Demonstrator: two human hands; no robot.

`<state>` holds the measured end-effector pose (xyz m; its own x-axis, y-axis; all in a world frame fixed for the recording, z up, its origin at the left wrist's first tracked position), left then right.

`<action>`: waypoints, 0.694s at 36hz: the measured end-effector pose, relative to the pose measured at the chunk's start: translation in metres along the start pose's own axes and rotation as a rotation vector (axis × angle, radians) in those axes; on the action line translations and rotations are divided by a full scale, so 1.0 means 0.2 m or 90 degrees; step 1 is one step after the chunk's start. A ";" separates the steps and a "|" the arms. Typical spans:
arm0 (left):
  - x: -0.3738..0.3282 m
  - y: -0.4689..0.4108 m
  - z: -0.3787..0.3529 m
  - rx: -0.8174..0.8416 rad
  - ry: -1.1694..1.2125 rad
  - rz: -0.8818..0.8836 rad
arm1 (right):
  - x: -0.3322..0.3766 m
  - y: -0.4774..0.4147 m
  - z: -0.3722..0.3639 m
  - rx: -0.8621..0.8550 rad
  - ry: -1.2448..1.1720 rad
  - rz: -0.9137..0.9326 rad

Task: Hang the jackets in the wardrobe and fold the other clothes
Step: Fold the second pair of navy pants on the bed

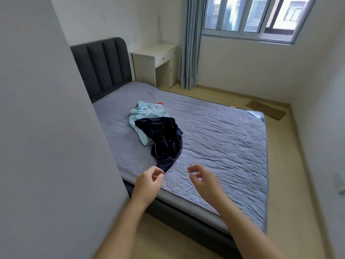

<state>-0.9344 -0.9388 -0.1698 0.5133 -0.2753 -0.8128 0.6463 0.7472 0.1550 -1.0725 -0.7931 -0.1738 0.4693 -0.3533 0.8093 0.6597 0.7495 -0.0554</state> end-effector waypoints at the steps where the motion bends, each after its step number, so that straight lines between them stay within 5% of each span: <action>1: 0.02 -0.10 -0.03 0.005 -0.003 0.019 | -0.06 -0.10 -0.02 0.008 -0.008 -0.014; 12: 0.46 -1.31 -0.39 0.053 0.057 0.360 | -0.71 -1.23 -0.32 0.199 0.048 -0.207; 25: 1.24 -2.61 -0.88 0.161 -0.162 0.366 | -1.61 -2.03 -1.07 0.299 0.084 -0.324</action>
<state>-1.2444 -1.2903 -0.5507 0.9116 -0.0330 -0.4097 0.3272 0.6615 0.6748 -1.3654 -1.1031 -0.5362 0.2564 -0.7673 0.5878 0.5068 0.6246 0.5942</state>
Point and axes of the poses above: each hand's wrist, its own y-axis away from the middle knuckle, its own z-axis out of the back of the hand, x = y × z, the point moved 6 cm from there along -y, towards the middle knuckle, and after that the axes turned 8 degrees about z, right-handed, at the moved point
